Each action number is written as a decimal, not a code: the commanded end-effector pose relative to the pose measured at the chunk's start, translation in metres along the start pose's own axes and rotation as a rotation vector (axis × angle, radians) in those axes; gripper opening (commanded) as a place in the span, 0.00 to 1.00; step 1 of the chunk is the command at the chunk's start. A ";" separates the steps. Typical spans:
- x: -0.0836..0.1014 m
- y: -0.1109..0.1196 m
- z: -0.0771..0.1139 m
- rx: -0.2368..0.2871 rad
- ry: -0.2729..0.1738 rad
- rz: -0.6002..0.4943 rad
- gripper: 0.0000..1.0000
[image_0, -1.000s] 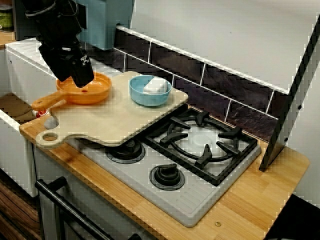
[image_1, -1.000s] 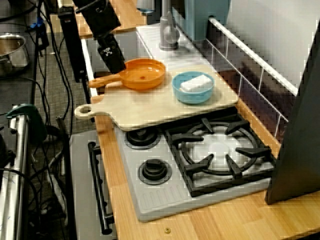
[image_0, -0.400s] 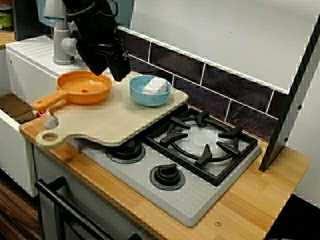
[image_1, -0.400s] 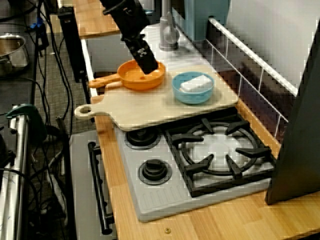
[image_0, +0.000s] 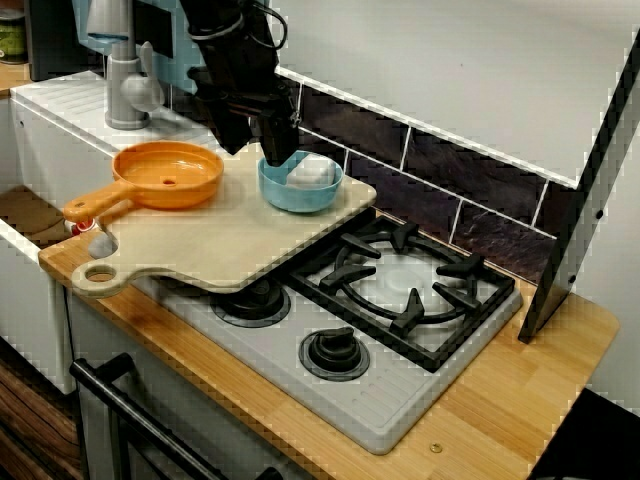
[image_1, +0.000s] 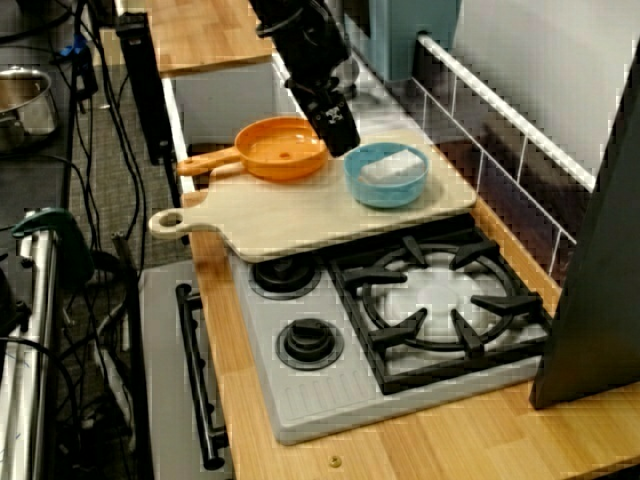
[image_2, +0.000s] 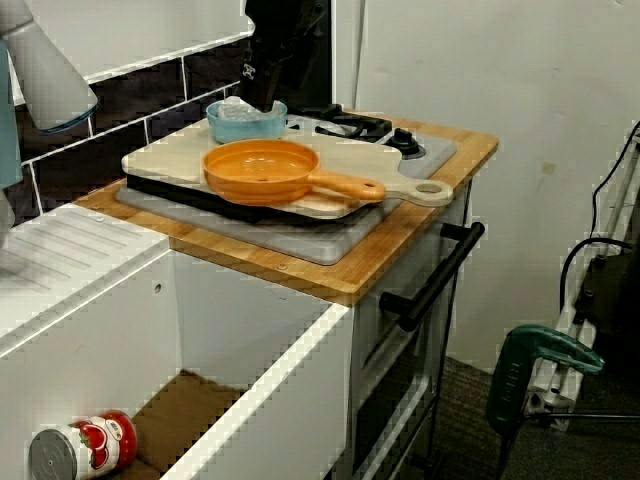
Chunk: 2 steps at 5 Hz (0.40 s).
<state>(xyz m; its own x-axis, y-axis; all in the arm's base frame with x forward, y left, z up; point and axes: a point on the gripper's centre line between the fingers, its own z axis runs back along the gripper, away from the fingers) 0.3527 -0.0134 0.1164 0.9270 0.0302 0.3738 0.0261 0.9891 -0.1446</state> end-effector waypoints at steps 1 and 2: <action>0.023 0.007 0.011 -0.001 -0.031 -0.024 1.00; 0.023 0.012 0.008 0.007 -0.004 -0.062 1.00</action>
<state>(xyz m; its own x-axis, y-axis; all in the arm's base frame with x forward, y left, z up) 0.3647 -0.0072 0.1145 0.9416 -0.0206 0.3360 0.0671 0.9896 -0.1272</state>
